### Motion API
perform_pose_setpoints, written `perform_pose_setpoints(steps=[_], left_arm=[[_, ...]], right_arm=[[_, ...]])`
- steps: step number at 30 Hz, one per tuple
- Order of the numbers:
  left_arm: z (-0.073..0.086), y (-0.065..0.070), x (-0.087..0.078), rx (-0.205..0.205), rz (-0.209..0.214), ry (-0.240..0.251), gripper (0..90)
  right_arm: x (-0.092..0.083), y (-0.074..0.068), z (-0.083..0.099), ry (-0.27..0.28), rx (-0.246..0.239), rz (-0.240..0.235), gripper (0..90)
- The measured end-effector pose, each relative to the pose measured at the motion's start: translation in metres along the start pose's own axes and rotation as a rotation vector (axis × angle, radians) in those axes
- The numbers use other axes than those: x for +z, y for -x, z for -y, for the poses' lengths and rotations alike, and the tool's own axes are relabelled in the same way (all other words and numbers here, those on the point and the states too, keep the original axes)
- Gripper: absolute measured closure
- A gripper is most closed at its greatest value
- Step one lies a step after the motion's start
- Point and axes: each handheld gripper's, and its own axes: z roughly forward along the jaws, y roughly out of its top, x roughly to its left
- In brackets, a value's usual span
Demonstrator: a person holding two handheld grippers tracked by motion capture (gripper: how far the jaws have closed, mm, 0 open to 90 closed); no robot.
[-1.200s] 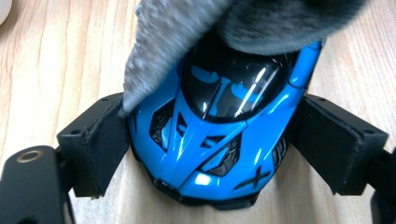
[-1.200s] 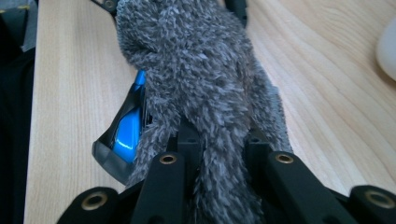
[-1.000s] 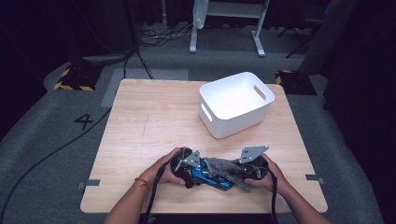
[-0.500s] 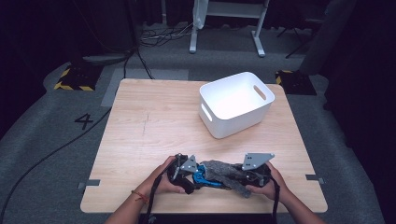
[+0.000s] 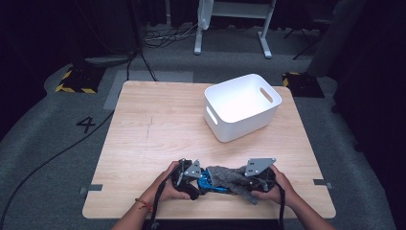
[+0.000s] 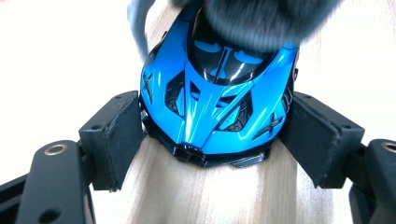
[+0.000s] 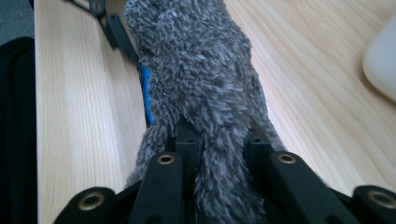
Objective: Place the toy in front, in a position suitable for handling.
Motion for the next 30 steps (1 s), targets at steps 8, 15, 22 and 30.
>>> perform_pose_setpoints(steps=[8, 15, 22, 30], left_arm=[[0.000, 0.000, 0.000, -0.002, 0.000, 0.000, 23.1], [0.000, 0.000, 0.000, -0.004, -0.003, 0.000, 23.1], [0.000, 0.000, 0.000, 0.000, -0.004, 0.003, 23.0], [0.000, 0.000, 0.000, -0.001, -0.003, 0.005, 23.0]], right_arm=[[-0.023, 0.011, 0.008, 0.021, 0.024, 0.058, 75.7], [0.001, 0.009, -0.023, 0.073, 0.008, 0.009, 75.6], [0.037, -0.018, -0.043, 0.018, -0.071, -0.056, 74.3], [0.031, -0.035, -0.035, -0.015, -0.141, -0.011, 74.4]])
